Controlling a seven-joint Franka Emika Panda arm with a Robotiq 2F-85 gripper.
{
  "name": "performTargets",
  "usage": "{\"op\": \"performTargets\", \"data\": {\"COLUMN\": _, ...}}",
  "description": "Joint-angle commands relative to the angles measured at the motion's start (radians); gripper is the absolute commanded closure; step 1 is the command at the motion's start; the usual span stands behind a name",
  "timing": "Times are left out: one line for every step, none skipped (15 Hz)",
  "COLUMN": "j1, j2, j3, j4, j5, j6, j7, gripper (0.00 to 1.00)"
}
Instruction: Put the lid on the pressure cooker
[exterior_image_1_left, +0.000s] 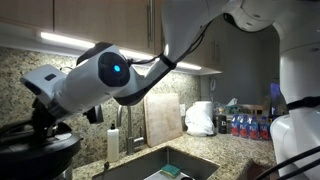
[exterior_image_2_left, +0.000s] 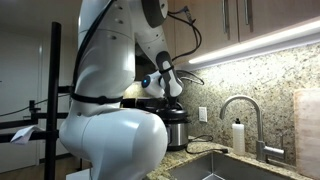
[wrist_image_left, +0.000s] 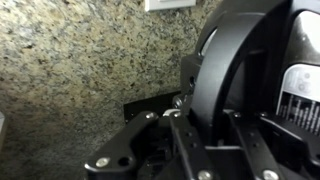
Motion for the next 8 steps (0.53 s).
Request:
{"op": "performTargets", "data": {"j1": -0.001, "j2": 0.088, "j3": -0.001, "j4": 0.132, "j5": -0.073, "j6": 0.099, "j7": 0.048, "gripper": 0.94}}
{"op": "performTargets", "data": {"j1": -0.006, "j2": 0.119, "j3": 0.000, "j4": 0.169, "j5": -0.081, "j6": 0.137, "j7": 0.048, "gripper": 0.94}}
{"op": "performTargets", "data": {"j1": -0.009, "j2": 0.146, "j3": 0.002, "j4": 0.201, "j5": -0.082, "j6": 0.167, "j7": 0.043, "gripper": 0.94}}
{"op": "performTargets", "data": {"j1": -0.011, "j2": 0.172, "j3": 0.003, "j4": 0.230, "j5": -0.078, "j6": 0.187, "j7": 0.032, "gripper": 0.94}}
{"op": "performTargets", "data": {"j1": -0.013, "j2": 0.195, "j3": 0.004, "j4": 0.255, "j5": -0.072, "j6": 0.210, "j7": 0.023, "gripper": 0.94}}
{"op": "performTargets", "data": {"j1": -0.015, "j2": 0.214, "j3": 0.002, "j4": 0.275, "j5": -0.060, "j6": 0.233, "j7": 0.012, "gripper": 0.94}}
{"op": "performTargets", "data": {"j1": -0.016, "j2": 0.214, "j3": -0.006, "j4": 0.287, "j5": -0.033, "j6": 0.258, "j7": -0.010, "gripper": 0.94}}
{"op": "performTargets", "data": {"j1": -0.018, "j2": 0.220, "j3": -0.011, "j4": 0.297, "j5": -0.031, "j6": 0.266, "j7": -0.011, "gripper": 0.94}}
